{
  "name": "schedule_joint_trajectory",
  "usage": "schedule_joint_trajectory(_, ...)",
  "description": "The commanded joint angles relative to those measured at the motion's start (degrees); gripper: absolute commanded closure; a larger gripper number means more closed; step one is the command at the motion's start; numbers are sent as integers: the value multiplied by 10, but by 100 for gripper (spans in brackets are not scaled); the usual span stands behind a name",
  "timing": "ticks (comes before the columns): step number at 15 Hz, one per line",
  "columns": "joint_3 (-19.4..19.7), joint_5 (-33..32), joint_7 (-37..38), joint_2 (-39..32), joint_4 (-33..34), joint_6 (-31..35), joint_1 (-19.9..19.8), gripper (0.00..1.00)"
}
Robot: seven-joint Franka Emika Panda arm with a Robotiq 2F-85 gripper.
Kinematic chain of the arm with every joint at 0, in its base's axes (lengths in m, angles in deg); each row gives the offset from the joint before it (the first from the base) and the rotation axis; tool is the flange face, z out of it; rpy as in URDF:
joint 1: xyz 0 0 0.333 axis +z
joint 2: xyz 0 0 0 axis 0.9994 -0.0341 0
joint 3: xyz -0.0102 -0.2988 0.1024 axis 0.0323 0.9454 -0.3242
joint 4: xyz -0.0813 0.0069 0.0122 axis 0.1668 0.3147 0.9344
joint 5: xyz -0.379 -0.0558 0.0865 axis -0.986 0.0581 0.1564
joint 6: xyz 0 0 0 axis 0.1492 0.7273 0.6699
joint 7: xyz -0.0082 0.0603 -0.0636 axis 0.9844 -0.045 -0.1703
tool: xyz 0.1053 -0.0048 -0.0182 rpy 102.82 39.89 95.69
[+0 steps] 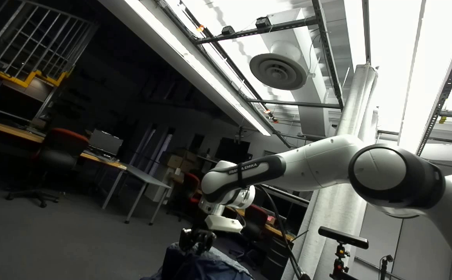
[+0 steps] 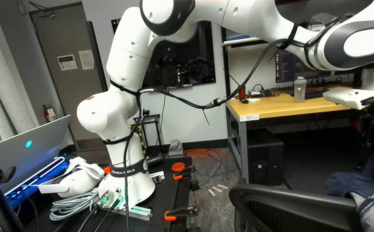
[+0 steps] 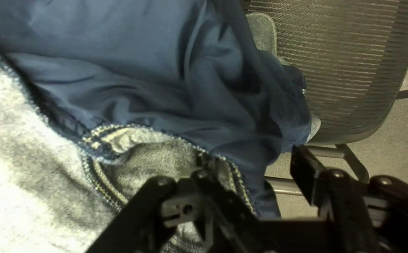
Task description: Remove the jean jacket from the backrest of the chair, place the jacket on the backrest, remove the jacket from the backrest
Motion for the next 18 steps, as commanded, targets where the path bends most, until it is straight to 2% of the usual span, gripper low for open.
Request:
schedule_joint_trajectory(1,4,7,13,0,17,-1,-7,74)
schedule_joint_trajectory(4,12,6,27,12,19,2,-10,96)
schedule_joint_trajectory(5,15,6,32,20,19,4,-11,99)
schedule_joint_trajectory(11,21,8,61,78,41,-8,-9,99)
schedule_joint_trajectory(18,15,-13,80,130,125,-37,17,99)
